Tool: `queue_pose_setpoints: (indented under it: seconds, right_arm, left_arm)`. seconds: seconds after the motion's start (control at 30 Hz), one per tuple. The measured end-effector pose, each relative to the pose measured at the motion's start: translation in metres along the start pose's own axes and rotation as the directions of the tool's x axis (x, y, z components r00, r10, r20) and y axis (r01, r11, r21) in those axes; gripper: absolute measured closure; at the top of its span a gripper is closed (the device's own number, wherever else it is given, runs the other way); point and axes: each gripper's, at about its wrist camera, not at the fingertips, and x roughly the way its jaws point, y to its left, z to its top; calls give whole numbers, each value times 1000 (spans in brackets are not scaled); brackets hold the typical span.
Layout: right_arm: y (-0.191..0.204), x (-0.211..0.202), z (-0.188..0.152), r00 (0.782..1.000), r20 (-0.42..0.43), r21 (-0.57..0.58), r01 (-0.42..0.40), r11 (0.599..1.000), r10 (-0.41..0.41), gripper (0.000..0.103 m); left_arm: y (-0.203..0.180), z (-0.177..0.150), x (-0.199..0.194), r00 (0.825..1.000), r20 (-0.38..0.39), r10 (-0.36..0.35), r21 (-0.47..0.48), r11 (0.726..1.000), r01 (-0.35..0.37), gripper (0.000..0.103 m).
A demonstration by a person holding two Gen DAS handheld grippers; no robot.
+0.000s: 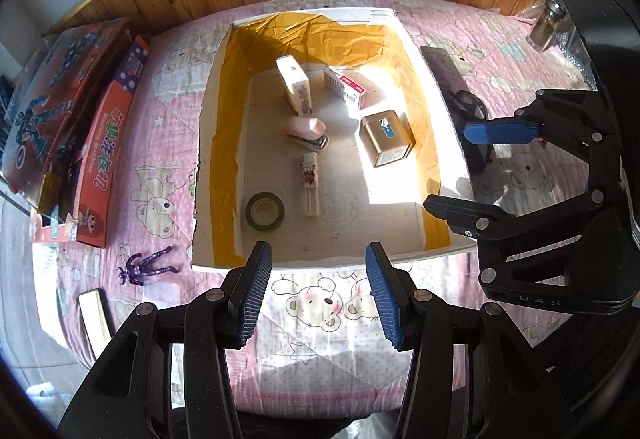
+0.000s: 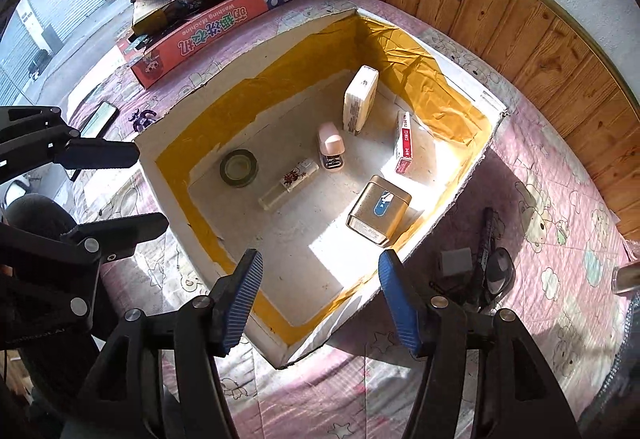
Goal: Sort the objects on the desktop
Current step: 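Move both tools back toward the glasses and binder clip on the bedspread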
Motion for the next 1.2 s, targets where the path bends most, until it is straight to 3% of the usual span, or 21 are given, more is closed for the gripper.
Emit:
queue_pose_setpoints:
  seconds: [0.17, 0.4, 0.6, 0.8, 0.97, 1.2]
  right_arm:
    - [3, -14, -18, 999, 51, -6, 21, 1000, -21, 37]
    - [-9, -26, -59, 988, 152, 41, 19, 999, -25, 36]
    - [-32, -37, -106, 957, 291, 134, -19, 991, -21, 36]
    - [-74, -44, -154, 919, 391, 260, -52, 964, -56, 36]
    - [-122, -30, -182, 926, 356, 390, -20, 921, -130, 36]
    - [-199, 6, -219, 965, 165, 584, 73, 808, -206, 35]
  left_arm:
    - [-18, -9, -8, 999, 38, 4, 35, 999, -5, 51]
    - [-50, -24, -19, 988, 154, -19, 88, 996, 6, 51]
    - [-87, -31, -19, 976, 210, -63, 127, 991, 37, 51]
    - [-129, -17, -2, 969, 189, -161, 145, 980, 134, 51]
    - [-166, 5, 28, 967, 136, -217, 152, 969, 196, 51]
    - [-195, 43, 92, 964, 52, -262, 54, 964, 259, 51]
